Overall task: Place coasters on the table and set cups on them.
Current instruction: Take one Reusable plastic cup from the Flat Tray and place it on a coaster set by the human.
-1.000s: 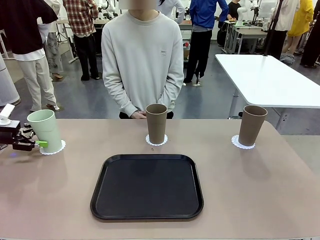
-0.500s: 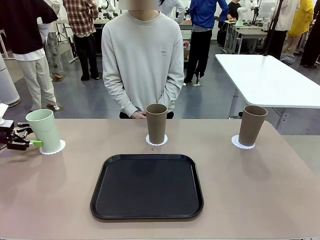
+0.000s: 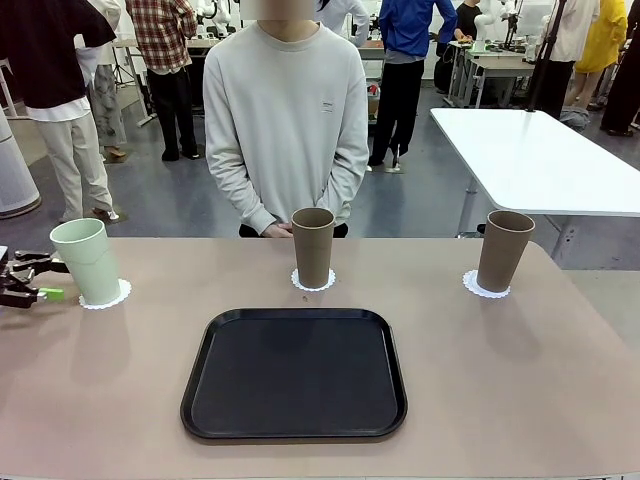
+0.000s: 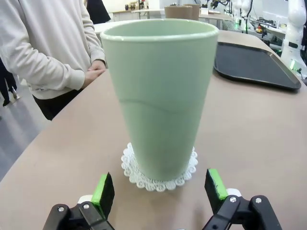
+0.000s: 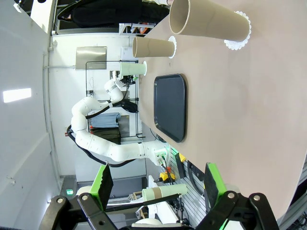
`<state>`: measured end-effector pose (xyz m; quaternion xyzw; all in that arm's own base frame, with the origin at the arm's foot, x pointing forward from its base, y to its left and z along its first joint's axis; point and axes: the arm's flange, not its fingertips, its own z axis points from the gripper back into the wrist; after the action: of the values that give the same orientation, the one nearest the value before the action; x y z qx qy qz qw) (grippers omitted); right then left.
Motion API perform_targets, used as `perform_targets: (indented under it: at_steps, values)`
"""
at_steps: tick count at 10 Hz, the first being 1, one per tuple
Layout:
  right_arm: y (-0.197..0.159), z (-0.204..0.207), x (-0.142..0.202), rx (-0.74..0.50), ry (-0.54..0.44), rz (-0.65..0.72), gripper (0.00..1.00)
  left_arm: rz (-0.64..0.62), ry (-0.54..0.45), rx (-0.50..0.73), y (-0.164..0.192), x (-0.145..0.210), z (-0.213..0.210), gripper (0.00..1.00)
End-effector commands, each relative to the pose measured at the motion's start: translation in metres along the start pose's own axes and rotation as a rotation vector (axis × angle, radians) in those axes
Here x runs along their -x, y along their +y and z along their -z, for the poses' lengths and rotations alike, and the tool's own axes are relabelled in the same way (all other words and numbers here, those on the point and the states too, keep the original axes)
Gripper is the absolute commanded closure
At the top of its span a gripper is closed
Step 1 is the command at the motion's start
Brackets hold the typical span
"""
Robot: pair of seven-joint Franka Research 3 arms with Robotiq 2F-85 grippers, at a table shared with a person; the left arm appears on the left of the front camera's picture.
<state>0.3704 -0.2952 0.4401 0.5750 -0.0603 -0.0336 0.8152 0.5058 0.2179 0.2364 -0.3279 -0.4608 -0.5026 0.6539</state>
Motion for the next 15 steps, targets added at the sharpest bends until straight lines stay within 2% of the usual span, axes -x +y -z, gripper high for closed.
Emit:
perform_targets:
  at_steps: [1,2,3,5,7,8,9,10,13,15]
  values:
    - [0.001,0.001,0.000,0.000,0.000,0.001,0.00,-0.055,0.104,0.028,-0.006,-0.018,-0.023,0.00]
    - [0.001,0.001,0.000,0.000,0.000,0.001,0.00,-0.205,0.148,0.034,-0.024,-0.056,-0.042,0.00]
    - [0.001,0.001,0.000,0.000,0.000,0.001,0.00,-0.288,0.199,0.017,-0.036,-0.086,-0.051,0.00]
    - [0.001,0.001,0.000,0.000,0.000,0.001,0.00,-0.370,0.273,-0.102,-0.063,-0.169,-0.067,0.00]
    - [0.001,0.001,0.000,0.000,0.000,0.001,0.00,-0.431,0.375,-0.125,-0.070,-0.230,-0.059,0.00]
    - [0.001,0.001,0.000,0.000,0.000,0.001,0.00,-0.495,0.450,-0.094,-0.073,-0.255,-0.054,0.00]
    - [0.001,0.001,0.000,0.000,0.000,0.001,0.00,-0.523,0.504,-0.090,-0.071,-0.271,-0.054,0.00]
    - [0.001,0.001,0.000,0.000,0.000,0.001,0.00,-0.559,0.598,-0.116,-0.069,-0.286,-0.050,0.00]
    - [0.001,0.001,0.000,0.000,0.000,0.001,0.00,-0.529,0.909,-0.227,-0.093,-0.316,-0.034,0.00]
    - [0.001,0.001,0.000,0.000,0.000,0.001,0.00,-0.517,0.931,-0.303,-0.101,-0.322,-0.034,0.00]
